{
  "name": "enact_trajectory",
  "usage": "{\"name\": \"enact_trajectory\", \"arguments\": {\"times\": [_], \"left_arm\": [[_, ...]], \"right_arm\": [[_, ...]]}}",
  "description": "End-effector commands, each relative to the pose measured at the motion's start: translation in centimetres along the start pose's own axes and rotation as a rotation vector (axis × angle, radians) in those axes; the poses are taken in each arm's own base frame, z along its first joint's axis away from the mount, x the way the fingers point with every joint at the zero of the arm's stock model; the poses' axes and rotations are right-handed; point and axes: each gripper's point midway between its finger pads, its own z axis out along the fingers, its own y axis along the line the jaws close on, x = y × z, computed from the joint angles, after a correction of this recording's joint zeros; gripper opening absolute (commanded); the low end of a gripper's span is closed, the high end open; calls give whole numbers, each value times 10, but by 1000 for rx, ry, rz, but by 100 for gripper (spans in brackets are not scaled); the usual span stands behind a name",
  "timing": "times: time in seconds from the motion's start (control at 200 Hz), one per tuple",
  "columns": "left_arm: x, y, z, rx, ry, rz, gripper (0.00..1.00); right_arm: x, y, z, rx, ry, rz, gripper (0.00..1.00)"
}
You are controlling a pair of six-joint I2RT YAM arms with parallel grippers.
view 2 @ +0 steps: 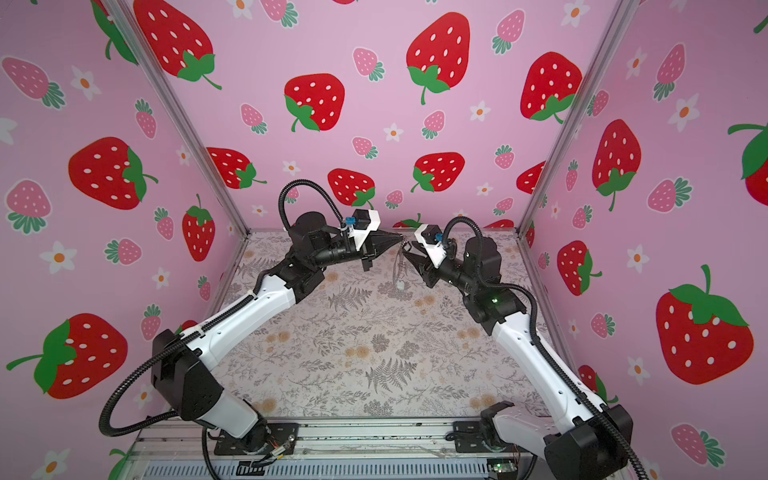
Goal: Put the keys on the keyring
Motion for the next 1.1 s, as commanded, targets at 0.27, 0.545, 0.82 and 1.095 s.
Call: {"name": "enact_trajectory", "arguments": {"times": [0.27,0.545,0.82,1.095], "left_arm": [[-21,2,6,-8,-75,12,0],[-26,-2,4,7,-88,22,0],[-31,-5,4,32,-139,4,0],[-37,-7,0,77,-193,-35,0]], "right_arm": [[-25,11,-9,-56,-113,-86,24],[-17,17,-7,-107,-95,-72,8],[-13,23,-5,-183,-84,-51,0],[-9,26,0,-244,-64,-20,0]]}}
